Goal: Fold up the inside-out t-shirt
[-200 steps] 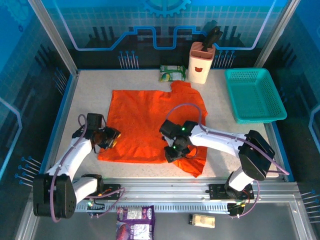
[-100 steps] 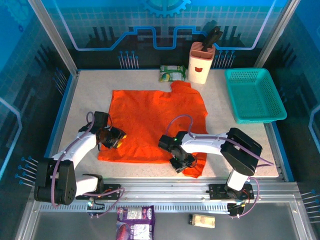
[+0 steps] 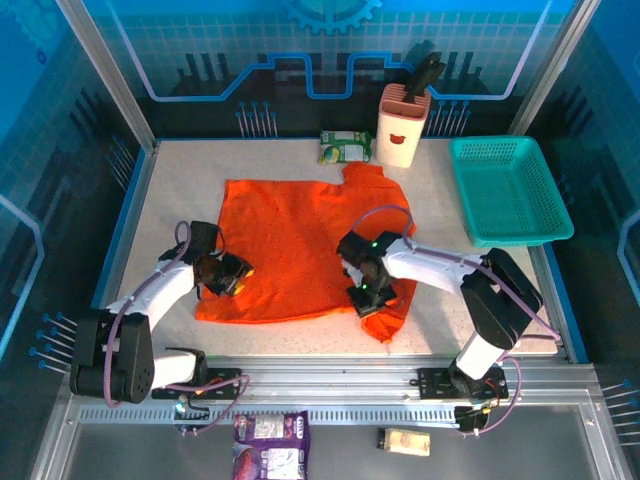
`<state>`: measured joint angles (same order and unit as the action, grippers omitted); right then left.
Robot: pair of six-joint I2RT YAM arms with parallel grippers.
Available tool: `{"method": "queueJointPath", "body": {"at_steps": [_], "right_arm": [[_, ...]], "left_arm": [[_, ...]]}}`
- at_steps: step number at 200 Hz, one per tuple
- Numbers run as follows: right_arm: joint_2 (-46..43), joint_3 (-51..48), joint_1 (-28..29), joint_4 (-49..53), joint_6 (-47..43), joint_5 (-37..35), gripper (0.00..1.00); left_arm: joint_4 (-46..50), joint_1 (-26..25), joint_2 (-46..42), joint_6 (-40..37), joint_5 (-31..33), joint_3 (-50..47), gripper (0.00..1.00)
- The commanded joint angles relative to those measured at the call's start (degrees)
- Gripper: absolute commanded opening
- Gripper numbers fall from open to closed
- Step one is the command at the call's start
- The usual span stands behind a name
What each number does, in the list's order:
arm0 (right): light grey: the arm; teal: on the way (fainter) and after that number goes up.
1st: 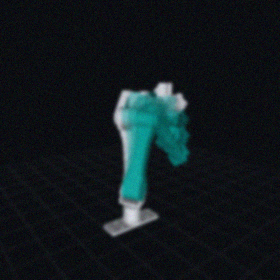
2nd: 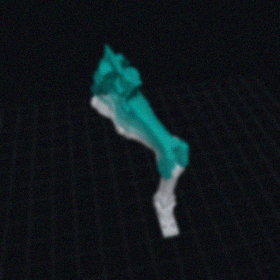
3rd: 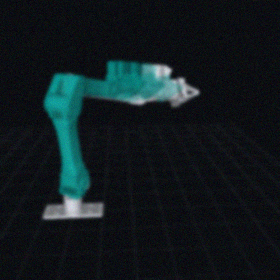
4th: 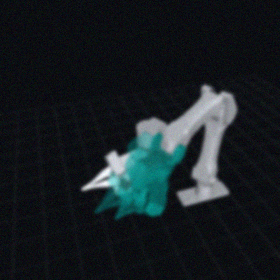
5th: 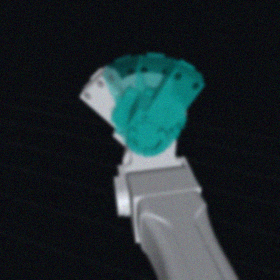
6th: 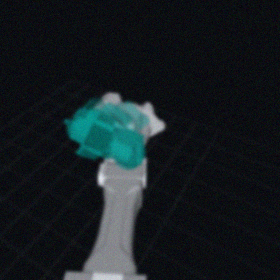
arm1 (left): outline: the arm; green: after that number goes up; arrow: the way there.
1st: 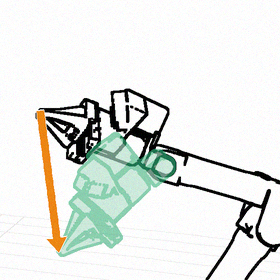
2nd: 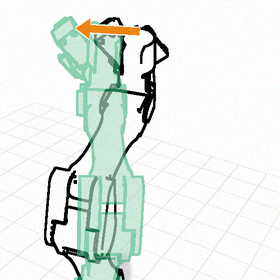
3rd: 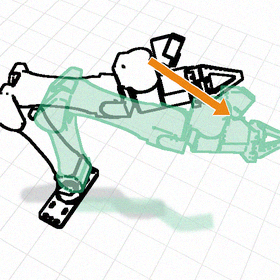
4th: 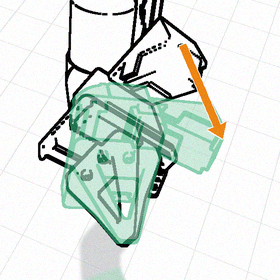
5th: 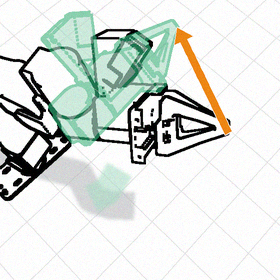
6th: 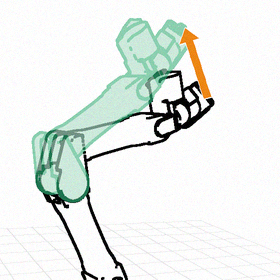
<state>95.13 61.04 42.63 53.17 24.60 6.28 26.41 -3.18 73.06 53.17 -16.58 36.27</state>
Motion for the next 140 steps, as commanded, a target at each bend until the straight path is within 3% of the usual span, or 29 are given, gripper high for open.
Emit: {"method": "queueJointPath", "body": {"at_steps": [1,29,57,110,120,140], "right_arm": [[0.4,3.4,-3.6,8.8,-3.6,-6.1,0.17],[1.4,8.2,-3.8,18.1,0.9,-24.8,0.28],[-0.4,10.3,-1.8,21.5,2.6,-29.6,0.31],[-3.3,12.6,2.8,23.0,5.4,-26.8,0.31],[-3.8,12.2,3.1,21.9,4.6,-22.8,0.24],[-6.6,8.0,3.4,15.9,3.6,-9.4,0.22]], "left_arm": [[0.0,-0.3,0.6,-1.7,-0.4,1.6,0.39],[0.0,-0.3,0.9,-1.8,0.1,1.6,0.39],[0.0,-0.3,2.0,-2.2,-0.1,1.9,0.39],[-0.2,-0.3,3.4,-2.4,-0.6,2.3,0.39],[-0.2,-0.3,3.6,-2.5,-0.6,2.4,0.38],[-0.2,-0.3,3.9,-2.6,-1.0,2.5,0.38]]}}
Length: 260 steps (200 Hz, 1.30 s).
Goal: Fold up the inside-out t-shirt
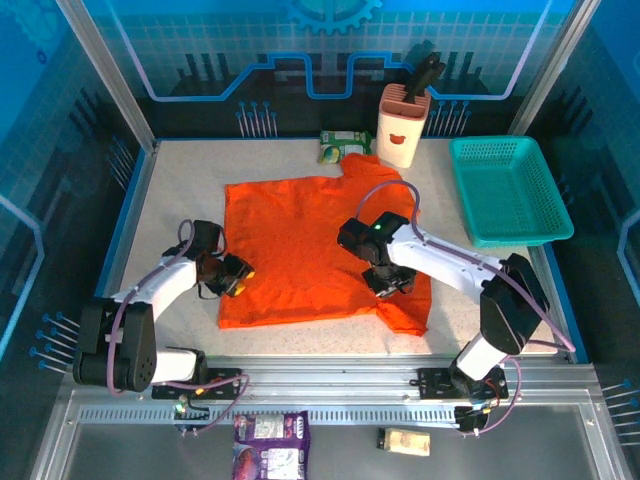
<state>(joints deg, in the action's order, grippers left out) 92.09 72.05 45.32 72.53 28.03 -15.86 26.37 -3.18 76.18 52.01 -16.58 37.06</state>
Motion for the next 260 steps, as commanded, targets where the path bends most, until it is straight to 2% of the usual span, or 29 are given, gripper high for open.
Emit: {"method": "queueJointPath", "body": {"at_steps": [1,12,26,52,70,100,128,161,211,260], "right_arm": [[-3.8,-3.3,0.8,-3.8,0.3,13.2,0.22],[-5.2,-6.9,0.9,-6.8,1.6,16.9,0.23],[-6.2,-10.7,1.2,-7.8,3.5,17.4,0.24],[-6.5,-15.4,2.4,-7.0,6.6,13.5,0.30],[-5.1,-17.9,2.7,-10.3,6.8,12.1,0.35],[0.0,-19.0,2.8,-14.6,7.1,10.0,0.35],[2.3,-19.8,3.0,-14.9,7.5,7.0,0.26],[0.1,-17.4,3.0,-10.4,7.2,2.9,0.00],[-2.7,-8.9,-2.0,-4.1,-0.2,3.0,0.00],[4.6,-1.0,-7.0,-1.8,-9.3,-3.1,0.00]], "left_arm": [[-0.2,-0.3,0.8,-1.5,-1.0,1.7,0.38],[-0.1,-0.3,1.0,-1.6,-1.0,1.7,0.38],[-0.2,-0.3,1.4,-1.6,-1.2,1.8,0.37],[0.2,-0.5,1.9,-2.3,-1.8,2.4,0.34],[0.3,-0.5,2.3,-2.7,-1.5,2.5,0.34],[0.8,-0.6,3.0,-3.1,-2.1,3.2,0.33],[1.0,-0.7,2.5,-3.2,-1.6,3.4,0.33],[2.3,-2.2,4.3,-4.9,-1.7,5.7,0.33],[2.4,-5.0,9.5,-6.7,-2.1,8.4,0.33],[2.4,-5.0,15.0,-8.6,-2.0,8.3,0.33]]}}
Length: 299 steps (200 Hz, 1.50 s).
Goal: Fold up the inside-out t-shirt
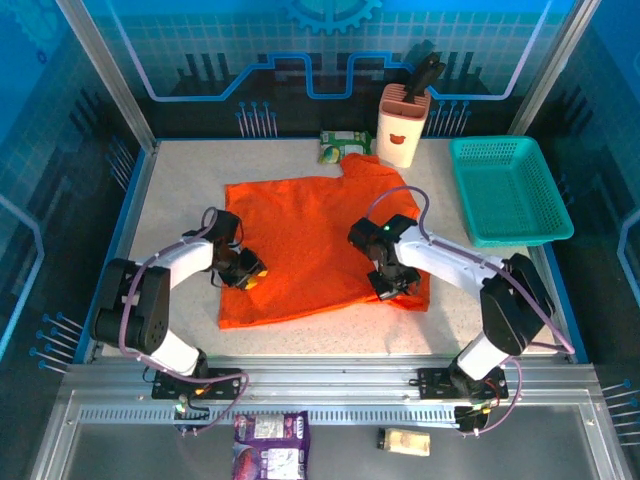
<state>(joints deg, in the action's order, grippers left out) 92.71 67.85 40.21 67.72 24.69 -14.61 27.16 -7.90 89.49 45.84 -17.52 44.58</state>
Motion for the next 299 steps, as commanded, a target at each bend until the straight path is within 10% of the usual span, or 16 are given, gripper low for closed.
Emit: {"method": "queueJointPath", "body": {"at_steps": [1,105,199,299], "right_arm": [[4.2,3.3,-1.9,3.0,-6.1,-4.4,0.00],[9.6,8.2,-2.9,0.9,-3.0,-18.9,0.36],[-0.3,-4.7,-9.9,-15.0,0.9,13.5,0.10],[0.8,-13.0,-14.5,-22.8,2.2,22.8,0.50]], "left_arm": [[1.6,-0.3,1.7,-2.4,-1.0,0.7,0.33],[0.9,-0.3,3.6,-3.0,-0.9,-0.5,0.33],[1.6,-0.3,4.7,-4.8,-1.4,0.2,0.33],[1.4,-0.3,4.9,-4.5,-1.2,-0.2,0.33]]}}
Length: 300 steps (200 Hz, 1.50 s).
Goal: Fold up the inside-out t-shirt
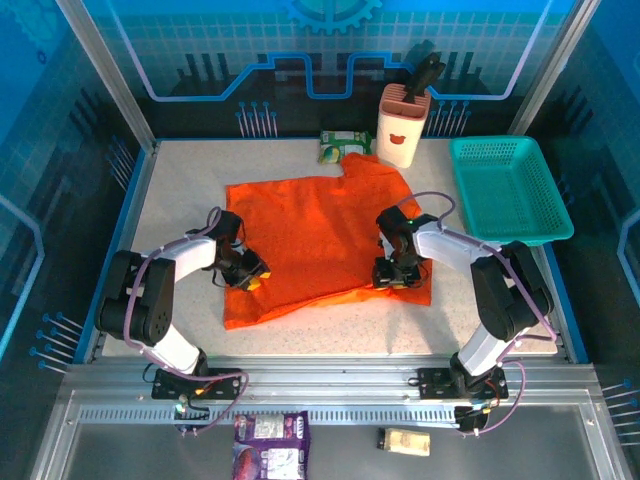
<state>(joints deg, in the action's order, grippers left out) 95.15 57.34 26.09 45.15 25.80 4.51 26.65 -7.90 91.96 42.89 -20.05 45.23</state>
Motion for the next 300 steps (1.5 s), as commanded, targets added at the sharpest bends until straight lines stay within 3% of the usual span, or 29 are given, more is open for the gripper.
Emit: {"method": "queueJointPath", "body": {"at_steps": [1,18,53,116,187,251,300], "right_arm": [[-1.7,-2.6,-0.3,-0.2,1.1,3.7,0.50],[-2.4,-3.9,-0.1,-0.2,1.7,4.3,0.55],[-3.0,-4.4,0.5,0.1,2.0,1.6,0.56],[-4.9,-2.4,0.5,-0.6,1.1,0.3,0.32],[-0.8,-3.9,0.4,-4.5,1.5,3.5,0.30],[-6.2,-3.4,0.6,0.1,3.0,3.8,0.00],[-13.0,-3.4,3.1,5.7,7.1,3.5,0.00]], "left_arm": [[1.9,-0.2,2.4,-1.5,1.3,-0.9,0.33],[1.8,-0.3,2.4,-1.5,1.4,-0.9,0.33],[1.9,-0.3,2.7,-1.5,1.4,-0.9,0.33],[1.9,-0.3,2.4,-1.4,1.6,-1.1,0.33],[2.3,-0.3,2.4,-1.6,1.7,-0.9,0.34],[2.2,-0.3,2.4,-1.3,2.2,-0.7,0.33],[2.6,-0.3,2.4,-1.6,2.7,-0.5,0.33]]}}
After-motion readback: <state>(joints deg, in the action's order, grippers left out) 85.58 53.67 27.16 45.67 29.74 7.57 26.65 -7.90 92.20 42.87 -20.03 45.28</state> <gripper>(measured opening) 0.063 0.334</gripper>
